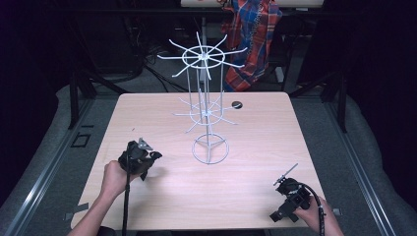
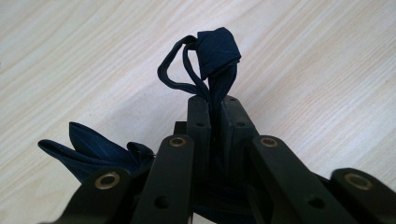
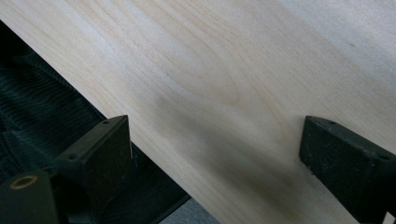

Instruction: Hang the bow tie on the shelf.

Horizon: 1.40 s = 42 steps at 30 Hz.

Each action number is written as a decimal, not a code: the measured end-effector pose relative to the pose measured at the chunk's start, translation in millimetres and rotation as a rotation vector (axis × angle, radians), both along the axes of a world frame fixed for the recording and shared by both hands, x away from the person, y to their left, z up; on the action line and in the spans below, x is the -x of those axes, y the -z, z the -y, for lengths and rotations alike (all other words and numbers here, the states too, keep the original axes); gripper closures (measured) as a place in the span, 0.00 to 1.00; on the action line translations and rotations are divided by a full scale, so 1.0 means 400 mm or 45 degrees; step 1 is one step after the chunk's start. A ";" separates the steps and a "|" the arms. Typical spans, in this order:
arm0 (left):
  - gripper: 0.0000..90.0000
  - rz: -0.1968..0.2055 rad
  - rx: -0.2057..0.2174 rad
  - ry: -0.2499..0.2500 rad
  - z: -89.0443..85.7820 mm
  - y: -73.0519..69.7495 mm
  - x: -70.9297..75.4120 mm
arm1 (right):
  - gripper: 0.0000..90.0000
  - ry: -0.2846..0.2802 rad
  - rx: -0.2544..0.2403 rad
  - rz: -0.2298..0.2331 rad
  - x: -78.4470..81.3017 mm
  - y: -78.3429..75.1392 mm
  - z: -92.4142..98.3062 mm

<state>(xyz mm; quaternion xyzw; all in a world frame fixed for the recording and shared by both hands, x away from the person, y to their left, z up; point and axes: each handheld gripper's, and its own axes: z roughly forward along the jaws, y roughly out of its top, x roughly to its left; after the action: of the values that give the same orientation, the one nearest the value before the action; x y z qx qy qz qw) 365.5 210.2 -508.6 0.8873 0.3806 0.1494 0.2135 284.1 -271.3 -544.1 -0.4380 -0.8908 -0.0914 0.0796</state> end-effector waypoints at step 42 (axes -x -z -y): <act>0.93 0.255 0.383 -0.039 0.055 -0.144 -0.071 | 0.10 0.094 -0.030 0.082 -0.002 -0.010 0.000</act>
<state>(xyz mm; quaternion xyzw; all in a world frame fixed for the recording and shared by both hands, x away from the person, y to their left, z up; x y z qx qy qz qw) 393.9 188.2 -451.1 0.8201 0.3890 0.1818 0.3783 284.7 -271.5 -540.2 -0.4666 -0.8749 -0.1191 0.0526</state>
